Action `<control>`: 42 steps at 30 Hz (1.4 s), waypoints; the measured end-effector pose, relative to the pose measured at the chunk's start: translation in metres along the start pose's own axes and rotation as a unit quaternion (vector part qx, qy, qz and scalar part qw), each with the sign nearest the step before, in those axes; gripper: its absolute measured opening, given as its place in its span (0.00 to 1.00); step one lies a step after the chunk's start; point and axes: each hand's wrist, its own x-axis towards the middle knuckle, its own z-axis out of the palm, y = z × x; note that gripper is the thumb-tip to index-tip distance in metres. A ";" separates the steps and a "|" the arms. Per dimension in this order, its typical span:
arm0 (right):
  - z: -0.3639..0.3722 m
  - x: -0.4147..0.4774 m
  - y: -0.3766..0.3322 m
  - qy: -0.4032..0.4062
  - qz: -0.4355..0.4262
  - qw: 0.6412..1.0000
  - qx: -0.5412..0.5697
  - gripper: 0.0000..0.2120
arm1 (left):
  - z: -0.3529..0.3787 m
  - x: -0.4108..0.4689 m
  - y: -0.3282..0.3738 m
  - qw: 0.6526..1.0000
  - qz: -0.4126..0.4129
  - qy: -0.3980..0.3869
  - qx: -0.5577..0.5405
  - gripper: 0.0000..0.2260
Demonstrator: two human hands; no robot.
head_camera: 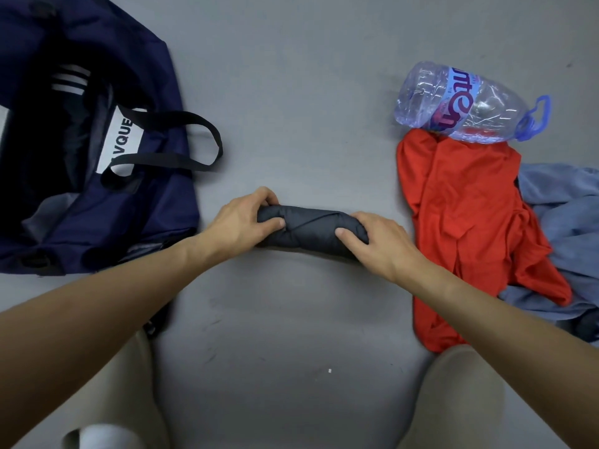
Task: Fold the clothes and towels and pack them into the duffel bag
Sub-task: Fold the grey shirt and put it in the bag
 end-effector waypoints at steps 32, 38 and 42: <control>0.032 -0.034 -0.022 -0.106 -0.132 0.983 0.065 0.31 | 0.033 -0.019 0.056 0.758 -0.270 0.088 -0.587 0.12; -0.009 -0.006 -0.024 -0.014 -0.089 0.975 0.203 0.26 | 0.005 -0.010 0.051 0.785 -0.219 0.074 -0.575 0.12; -0.014 0.022 -0.050 -0.067 0.050 0.905 0.417 0.46 | -0.011 -0.016 0.054 0.804 -0.178 0.032 -0.566 0.13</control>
